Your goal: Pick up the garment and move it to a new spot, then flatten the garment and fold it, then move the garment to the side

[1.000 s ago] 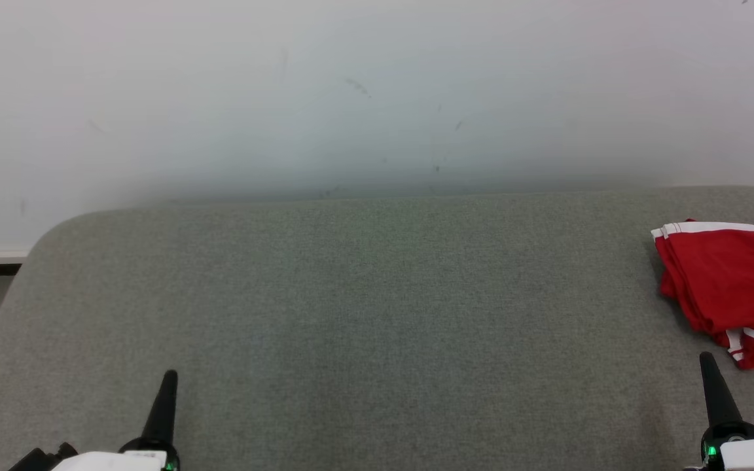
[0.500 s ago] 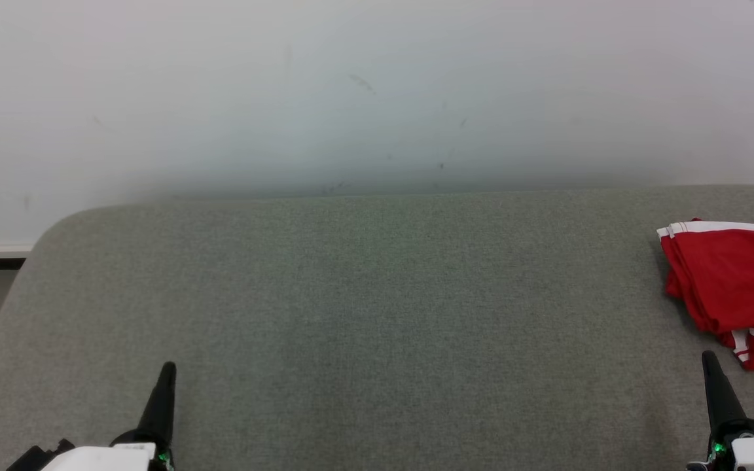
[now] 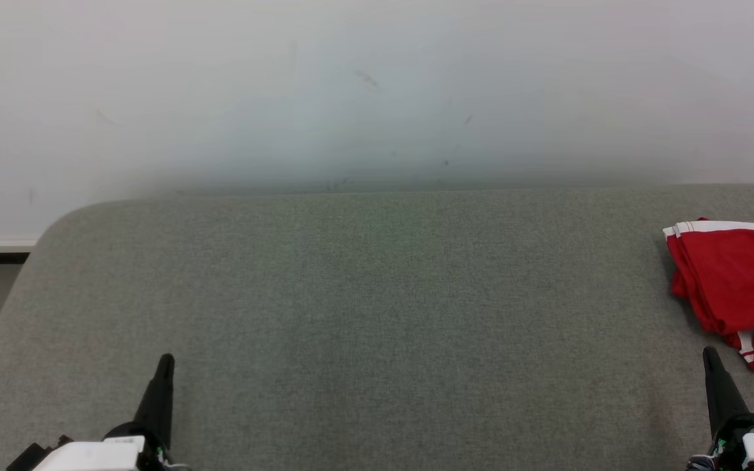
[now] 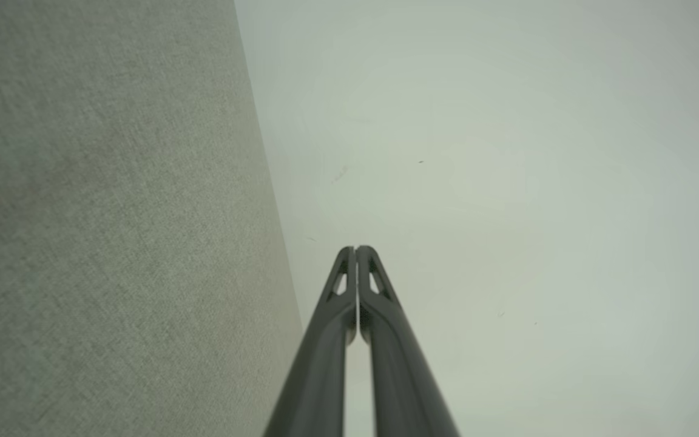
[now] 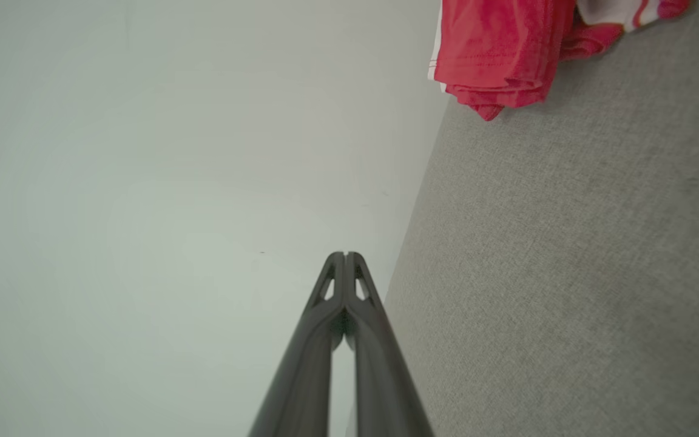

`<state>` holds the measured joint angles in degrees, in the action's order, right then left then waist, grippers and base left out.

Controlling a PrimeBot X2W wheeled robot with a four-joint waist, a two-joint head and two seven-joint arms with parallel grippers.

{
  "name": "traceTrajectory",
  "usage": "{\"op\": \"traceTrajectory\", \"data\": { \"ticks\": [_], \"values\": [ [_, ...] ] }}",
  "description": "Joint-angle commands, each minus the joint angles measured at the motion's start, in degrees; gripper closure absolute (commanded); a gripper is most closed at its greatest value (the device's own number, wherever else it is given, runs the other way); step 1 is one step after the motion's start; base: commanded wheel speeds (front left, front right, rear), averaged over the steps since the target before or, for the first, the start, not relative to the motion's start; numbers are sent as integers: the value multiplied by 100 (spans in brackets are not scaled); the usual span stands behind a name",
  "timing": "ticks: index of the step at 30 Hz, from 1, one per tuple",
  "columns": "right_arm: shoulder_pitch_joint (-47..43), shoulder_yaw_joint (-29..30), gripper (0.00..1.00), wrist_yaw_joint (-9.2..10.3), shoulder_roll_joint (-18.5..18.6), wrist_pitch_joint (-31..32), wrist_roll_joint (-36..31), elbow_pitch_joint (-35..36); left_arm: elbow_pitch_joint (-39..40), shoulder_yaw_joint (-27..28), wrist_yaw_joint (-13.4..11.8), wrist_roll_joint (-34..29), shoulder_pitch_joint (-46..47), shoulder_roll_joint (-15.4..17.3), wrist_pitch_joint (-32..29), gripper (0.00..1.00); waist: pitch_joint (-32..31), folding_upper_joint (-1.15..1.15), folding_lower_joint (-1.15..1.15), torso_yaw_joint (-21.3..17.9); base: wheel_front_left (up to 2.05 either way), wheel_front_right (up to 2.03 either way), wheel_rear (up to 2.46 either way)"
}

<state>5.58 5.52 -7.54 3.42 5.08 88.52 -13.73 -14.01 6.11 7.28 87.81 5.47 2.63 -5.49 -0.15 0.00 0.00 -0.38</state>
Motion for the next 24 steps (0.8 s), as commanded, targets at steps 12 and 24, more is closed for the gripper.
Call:
{"op": "traceTrajectory", "data": {
  "ticks": [12,24],
  "values": [
    [93,91,100,10,-34,138,419,-39,-10,56,39,496,105,42,-128,100,32,0,0,38,0,0,0],
    [93,96,100,10,-38,138,409,-39,-9,54,39,496,102,42,-128,100,32,0,0,38,0,0,0]
  ]
}}
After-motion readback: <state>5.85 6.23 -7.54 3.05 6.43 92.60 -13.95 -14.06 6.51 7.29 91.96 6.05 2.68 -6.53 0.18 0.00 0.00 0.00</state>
